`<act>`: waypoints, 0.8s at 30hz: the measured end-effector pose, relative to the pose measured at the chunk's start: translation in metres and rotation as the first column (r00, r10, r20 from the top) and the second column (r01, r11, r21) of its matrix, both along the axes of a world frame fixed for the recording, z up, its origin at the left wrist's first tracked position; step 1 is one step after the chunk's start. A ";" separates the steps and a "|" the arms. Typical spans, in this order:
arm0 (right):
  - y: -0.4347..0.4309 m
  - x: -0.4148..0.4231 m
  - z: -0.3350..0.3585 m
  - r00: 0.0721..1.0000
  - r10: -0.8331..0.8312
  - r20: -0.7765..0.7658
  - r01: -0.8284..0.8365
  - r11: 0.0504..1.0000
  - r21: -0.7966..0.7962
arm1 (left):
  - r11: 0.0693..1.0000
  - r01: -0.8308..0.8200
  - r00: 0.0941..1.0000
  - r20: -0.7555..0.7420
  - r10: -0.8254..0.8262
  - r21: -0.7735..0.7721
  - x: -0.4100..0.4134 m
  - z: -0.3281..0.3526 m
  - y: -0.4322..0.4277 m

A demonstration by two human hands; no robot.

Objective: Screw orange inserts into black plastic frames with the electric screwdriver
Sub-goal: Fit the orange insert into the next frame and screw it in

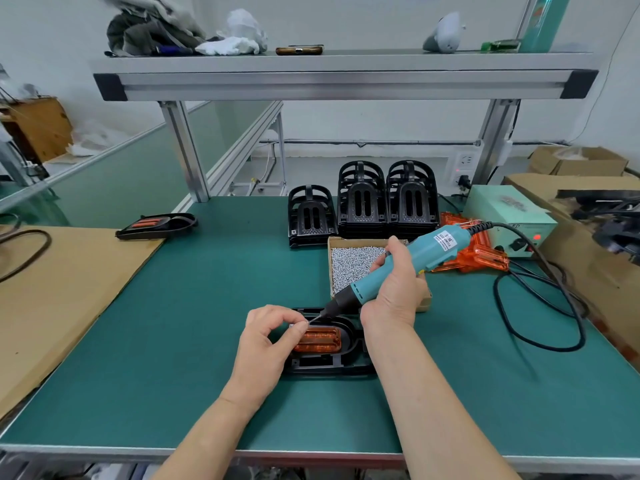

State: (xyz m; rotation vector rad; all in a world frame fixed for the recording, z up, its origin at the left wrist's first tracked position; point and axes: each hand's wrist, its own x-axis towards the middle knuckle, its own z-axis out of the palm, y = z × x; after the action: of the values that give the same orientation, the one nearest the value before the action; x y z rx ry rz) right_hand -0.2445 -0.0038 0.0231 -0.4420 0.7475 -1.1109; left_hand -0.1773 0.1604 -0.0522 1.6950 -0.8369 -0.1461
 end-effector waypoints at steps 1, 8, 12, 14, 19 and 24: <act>0.000 0.000 0.000 1.000 -0.001 0.001 0.001 1.000 0.001 | 1.000 0.001 1.000 -0.012 -0.001 -0.004 0.001 0.000 0.000; 0.002 0.002 -0.002 1.000 -0.001 -0.003 0.001 1.000 -0.001 | 0.999 -0.012 0.997 -0.081 0.008 -0.042 0.003 -0.003 -0.001; 0.003 0.003 -0.003 1.000 -0.002 -0.004 0.002 1.000 0.006 | 0.999 -0.017 0.987 -0.158 0.013 -0.027 0.005 -0.005 -0.001; 0.002 0.004 -0.004 1.000 -0.002 -0.004 0.002 1.000 0.007 | 1.000 -0.023 0.982 -0.188 0.019 -0.017 0.005 -0.005 -0.001; 0.004 0.006 -0.005 1.000 -0.002 -0.002 0.002 1.000 0.005 | 1.000 -0.029 0.978 -0.207 0.028 -0.004 0.005 -0.006 -0.002; 0.006 0.007 -0.007 0.999 0.028 -0.028 -0.030 0.998 -0.060 | 0.999 -0.036 0.986 -0.163 0.034 -0.011 0.003 -0.006 -0.002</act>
State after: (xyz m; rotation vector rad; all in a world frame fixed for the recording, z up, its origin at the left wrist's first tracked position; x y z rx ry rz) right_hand -0.2374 0.0019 0.0160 -0.5183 0.7304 -1.1046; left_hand -0.1741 0.1588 -0.0585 1.6590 -0.6841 -0.2505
